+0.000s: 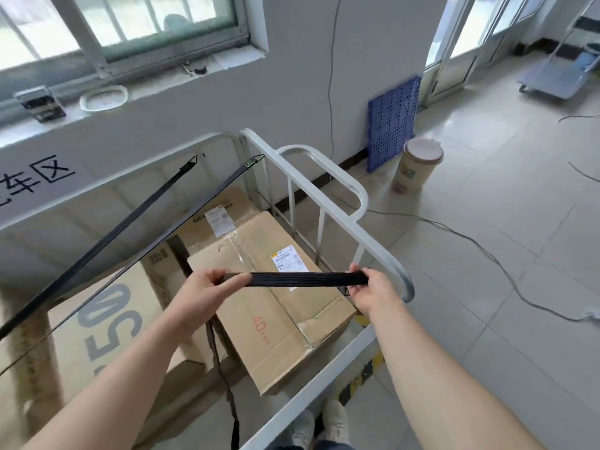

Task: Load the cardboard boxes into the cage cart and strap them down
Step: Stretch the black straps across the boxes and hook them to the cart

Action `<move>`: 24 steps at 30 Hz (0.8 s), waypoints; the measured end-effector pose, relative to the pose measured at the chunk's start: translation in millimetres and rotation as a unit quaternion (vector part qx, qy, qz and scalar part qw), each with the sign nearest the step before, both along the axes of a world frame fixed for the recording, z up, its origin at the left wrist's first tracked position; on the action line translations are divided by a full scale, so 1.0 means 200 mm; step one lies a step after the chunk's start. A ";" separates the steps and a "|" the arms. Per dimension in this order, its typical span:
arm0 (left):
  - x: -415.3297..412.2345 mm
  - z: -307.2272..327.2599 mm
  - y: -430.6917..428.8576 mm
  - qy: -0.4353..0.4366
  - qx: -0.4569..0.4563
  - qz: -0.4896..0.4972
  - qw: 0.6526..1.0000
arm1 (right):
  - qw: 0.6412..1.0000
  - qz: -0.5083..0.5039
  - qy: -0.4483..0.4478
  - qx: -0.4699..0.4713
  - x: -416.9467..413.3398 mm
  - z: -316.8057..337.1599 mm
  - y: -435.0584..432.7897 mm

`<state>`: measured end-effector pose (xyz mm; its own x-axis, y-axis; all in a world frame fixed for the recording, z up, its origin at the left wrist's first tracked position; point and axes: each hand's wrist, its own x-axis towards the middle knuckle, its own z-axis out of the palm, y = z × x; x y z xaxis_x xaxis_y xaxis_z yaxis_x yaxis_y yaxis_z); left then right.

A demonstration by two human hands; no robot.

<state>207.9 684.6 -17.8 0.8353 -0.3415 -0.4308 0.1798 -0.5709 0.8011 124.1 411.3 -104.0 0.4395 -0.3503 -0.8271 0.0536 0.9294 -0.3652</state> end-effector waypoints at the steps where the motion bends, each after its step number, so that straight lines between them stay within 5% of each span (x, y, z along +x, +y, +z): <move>1: -0.01 -0.01 -0.01 -0.019 0.006 0.038 0.999 | 1.000 0.003 -0.013 0.004 -0.02 0.02 -0.01; 10: -0.03 0.02 -0.12 -0.095 -0.024 0.268 0.958 | 0.997 0.060 0.040 0.024 -0.18 -0.01 -0.15; 24: -0.02 0.12 0.16 -0.167 0.065 0.361 0.915 | 0.993 0.114 0.015 0.020 -0.11 -0.14 -0.04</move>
<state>203.5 716.9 5.6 0.9157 0.3866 -0.1091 0.3056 -0.4939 0.8140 101.3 402.7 -131.2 0.4791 -0.2106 -0.8521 -0.1702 0.9301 -0.3255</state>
